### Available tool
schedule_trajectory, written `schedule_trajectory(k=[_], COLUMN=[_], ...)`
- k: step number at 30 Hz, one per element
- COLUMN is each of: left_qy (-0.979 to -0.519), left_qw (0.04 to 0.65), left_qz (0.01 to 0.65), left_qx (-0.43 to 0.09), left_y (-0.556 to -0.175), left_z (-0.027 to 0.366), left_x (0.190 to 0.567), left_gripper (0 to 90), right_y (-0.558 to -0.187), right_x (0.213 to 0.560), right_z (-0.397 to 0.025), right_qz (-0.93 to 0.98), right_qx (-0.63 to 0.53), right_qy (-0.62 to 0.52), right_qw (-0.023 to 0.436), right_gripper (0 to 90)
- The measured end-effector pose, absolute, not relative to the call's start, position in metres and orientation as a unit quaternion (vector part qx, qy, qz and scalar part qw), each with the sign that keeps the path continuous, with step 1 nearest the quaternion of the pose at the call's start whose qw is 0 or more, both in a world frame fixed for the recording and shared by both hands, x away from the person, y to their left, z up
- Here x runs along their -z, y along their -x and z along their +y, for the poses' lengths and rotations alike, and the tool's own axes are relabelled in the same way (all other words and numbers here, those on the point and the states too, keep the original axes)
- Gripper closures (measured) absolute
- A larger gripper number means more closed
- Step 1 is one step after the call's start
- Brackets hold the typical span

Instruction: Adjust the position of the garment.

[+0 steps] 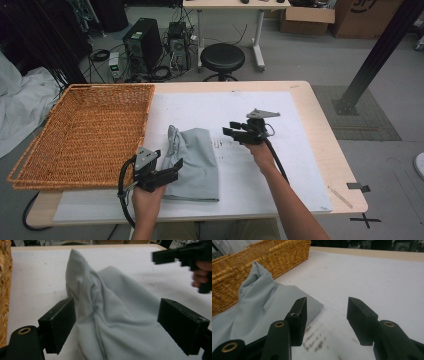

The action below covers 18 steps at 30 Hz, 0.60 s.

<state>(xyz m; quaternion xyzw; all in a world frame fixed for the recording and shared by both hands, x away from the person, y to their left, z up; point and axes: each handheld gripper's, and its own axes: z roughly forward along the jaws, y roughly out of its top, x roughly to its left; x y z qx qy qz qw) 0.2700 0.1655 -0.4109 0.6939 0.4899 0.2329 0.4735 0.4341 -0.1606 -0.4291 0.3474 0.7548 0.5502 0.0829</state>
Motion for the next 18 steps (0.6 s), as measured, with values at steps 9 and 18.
schedule_trajectory(k=[9, 18], left_qy=[-0.721, -0.738], left_qw=[0.444, 0.416], left_qz=[0.483, 0.475], left_qx=[-0.224, -0.239], left_y=[-0.252, -0.244], left_z=[0.166, 0.166], left_x=[0.420, 0.421], left_gripper=[16.5, 20.5], right_y=[-0.461, -0.461], right_x=[0.449, 0.448], right_z=[-0.094, -0.078], right_qz=[0.815, 0.828], right_qx=[-0.480, -0.449], right_qy=[-0.319, -0.328], right_qw=[0.065, 0.073], right_gripper=[54.3, 84.1])
